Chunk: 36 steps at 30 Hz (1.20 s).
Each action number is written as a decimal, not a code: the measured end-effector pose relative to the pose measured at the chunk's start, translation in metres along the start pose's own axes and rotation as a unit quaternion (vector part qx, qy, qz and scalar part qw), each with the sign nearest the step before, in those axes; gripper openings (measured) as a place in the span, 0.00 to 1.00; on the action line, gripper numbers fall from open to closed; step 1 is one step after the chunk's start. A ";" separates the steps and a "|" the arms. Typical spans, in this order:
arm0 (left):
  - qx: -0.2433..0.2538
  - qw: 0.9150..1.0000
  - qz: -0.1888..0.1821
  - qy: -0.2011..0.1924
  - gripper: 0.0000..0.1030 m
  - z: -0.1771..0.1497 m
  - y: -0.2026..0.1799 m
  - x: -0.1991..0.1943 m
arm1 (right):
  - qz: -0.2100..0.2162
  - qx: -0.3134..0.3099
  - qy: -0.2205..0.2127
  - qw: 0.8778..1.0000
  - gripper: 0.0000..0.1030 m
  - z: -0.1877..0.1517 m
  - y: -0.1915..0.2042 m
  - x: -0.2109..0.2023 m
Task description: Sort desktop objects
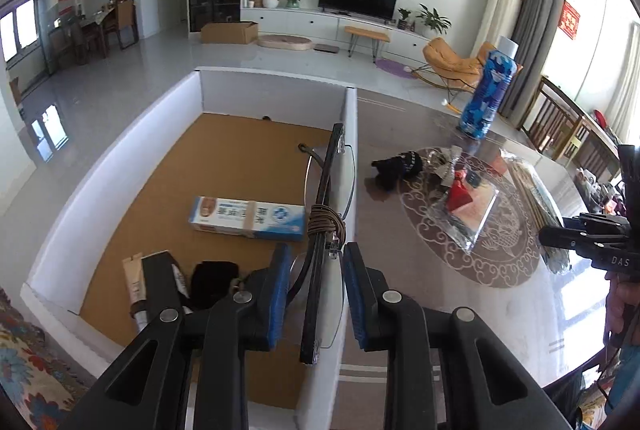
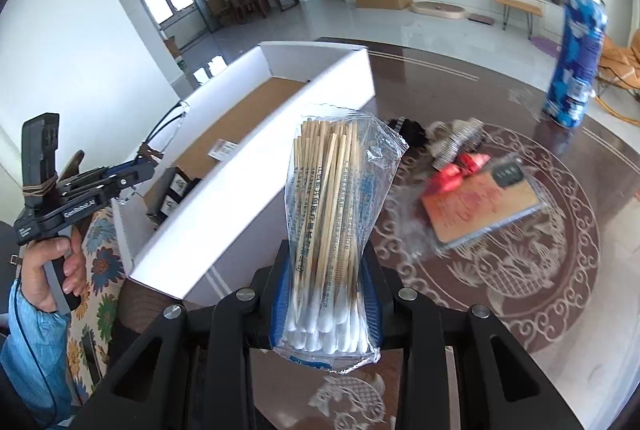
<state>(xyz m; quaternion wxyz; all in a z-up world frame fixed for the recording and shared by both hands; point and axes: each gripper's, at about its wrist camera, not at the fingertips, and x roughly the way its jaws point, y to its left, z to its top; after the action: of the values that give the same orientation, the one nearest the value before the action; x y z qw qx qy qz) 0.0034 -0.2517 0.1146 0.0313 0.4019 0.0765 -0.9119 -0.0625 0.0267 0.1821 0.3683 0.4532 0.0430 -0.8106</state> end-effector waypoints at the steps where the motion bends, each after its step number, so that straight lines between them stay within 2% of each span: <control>1: -0.008 1.000 0.013 0.000 0.26 0.002 0.016 -0.003 | 0.014 -0.010 -0.004 1.000 0.31 0.009 0.019 0.005; 6: -0.034 0.997 0.073 0.009 0.26 0.003 0.078 -0.006 | 0.072 -0.063 -0.022 0.995 0.31 0.049 0.113 0.036; 10: -0.067 0.993 0.093 0.026 0.26 -0.005 0.115 0.005 | 0.111 -0.082 -0.012 0.990 0.31 0.064 0.173 0.076; 13: -0.080 0.991 0.099 0.042 0.26 -0.013 0.131 0.016 | 0.113 -0.102 0.009 0.988 0.32 0.061 0.204 0.113; 17: -0.085 0.989 0.100 0.067 0.26 -0.025 0.139 0.032 | 0.102 -0.105 0.045 0.988 0.32 0.050 0.219 0.157; 20: -0.095 0.985 0.121 0.080 0.29 -0.030 0.144 0.042 | 0.085 -0.117 0.072 0.987 0.39 0.043 0.221 0.179; 21: -0.101 0.983 0.127 0.083 0.31 -0.031 0.145 0.044 | 0.078 -0.121 0.073 0.987 0.52 0.042 0.221 0.182; 22: -0.109 0.982 0.127 0.082 0.38 -0.032 0.147 0.044 | 0.079 -0.122 0.069 0.987 0.61 0.041 0.216 0.180; 23: -0.115 0.982 0.126 0.079 0.47 -0.032 0.148 0.042 | 0.082 -0.120 0.063 0.987 0.62 0.042 0.212 0.177; 25: -0.122 0.982 0.126 0.066 0.57 -0.031 0.148 0.037 | 0.089 -0.115 0.054 0.988 0.62 0.046 0.205 0.170; 29: -0.122 0.983 0.129 0.044 0.58 -0.027 0.136 0.026 | 0.079 -0.114 0.008 0.990 0.66 0.048 0.186 0.141; 30: -0.119 0.984 0.126 0.038 0.58 -0.026 0.129 0.023 | 0.074 -0.113 -0.006 0.991 0.72 0.046 0.179 0.132; 31: -0.114 0.986 0.120 0.032 0.58 -0.024 0.121 0.019 | 0.065 -0.111 -0.021 0.991 0.80 0.041 0.168 0.124; 33: -0.095 0.990 0.106 0.020 0.58 -0.019 0.097 0.013 | 0.032 -0.109 -0.051 0.992 0.88 0.025 0.144 0.106; 36: -0.055 0.995 0.080 0.005 0.64 -0.014 0.047 0.006 | -0.043 -0.094 -0.085 0.991 0.91 -0.012 0.089 0.084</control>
<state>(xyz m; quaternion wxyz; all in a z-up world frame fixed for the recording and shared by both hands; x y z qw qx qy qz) 0.0151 -0.2956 0.0961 0.1261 0.4087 0.0945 -0.8990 -0.0243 -0.0801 0.1340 0.3764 0.3436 0.1073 -0.8537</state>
